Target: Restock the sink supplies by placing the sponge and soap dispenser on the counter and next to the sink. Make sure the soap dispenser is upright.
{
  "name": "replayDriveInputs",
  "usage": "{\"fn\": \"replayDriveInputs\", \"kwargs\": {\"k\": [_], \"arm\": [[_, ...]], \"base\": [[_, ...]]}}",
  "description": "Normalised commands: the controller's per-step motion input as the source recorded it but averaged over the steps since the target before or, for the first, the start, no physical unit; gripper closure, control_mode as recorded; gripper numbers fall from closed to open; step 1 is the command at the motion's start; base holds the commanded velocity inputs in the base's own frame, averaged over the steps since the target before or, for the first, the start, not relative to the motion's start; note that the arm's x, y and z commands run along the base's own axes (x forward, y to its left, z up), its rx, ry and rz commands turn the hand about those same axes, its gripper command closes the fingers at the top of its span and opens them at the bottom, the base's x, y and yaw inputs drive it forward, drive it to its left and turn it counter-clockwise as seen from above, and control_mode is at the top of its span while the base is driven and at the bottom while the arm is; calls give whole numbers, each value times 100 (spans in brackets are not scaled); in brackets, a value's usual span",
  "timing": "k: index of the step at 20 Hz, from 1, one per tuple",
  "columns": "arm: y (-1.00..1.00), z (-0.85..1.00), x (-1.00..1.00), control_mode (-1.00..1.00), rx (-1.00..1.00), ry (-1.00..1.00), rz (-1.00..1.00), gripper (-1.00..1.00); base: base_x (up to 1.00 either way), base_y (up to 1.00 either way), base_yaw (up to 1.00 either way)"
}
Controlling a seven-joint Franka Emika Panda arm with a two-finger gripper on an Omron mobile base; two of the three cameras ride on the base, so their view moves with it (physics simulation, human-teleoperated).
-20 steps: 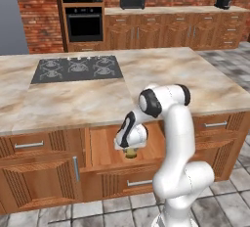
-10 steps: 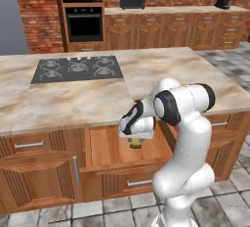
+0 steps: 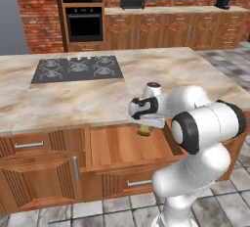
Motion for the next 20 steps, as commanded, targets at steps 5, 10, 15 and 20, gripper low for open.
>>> {"fn": "replayDriveInputs", "kwargs": {"k": [5,10,15,20], "arm": [[-22,95,-53,-100,1,0,-17,100],[-1,78,-62,-100,0,0,-12,100],[0,18,-17,-100,0,0,-3,100],[2,0,0,100,0,0,0,100]], "base": [[0,0,0],[0,0,0],[0,0,0],[-11,3,-5]]}}
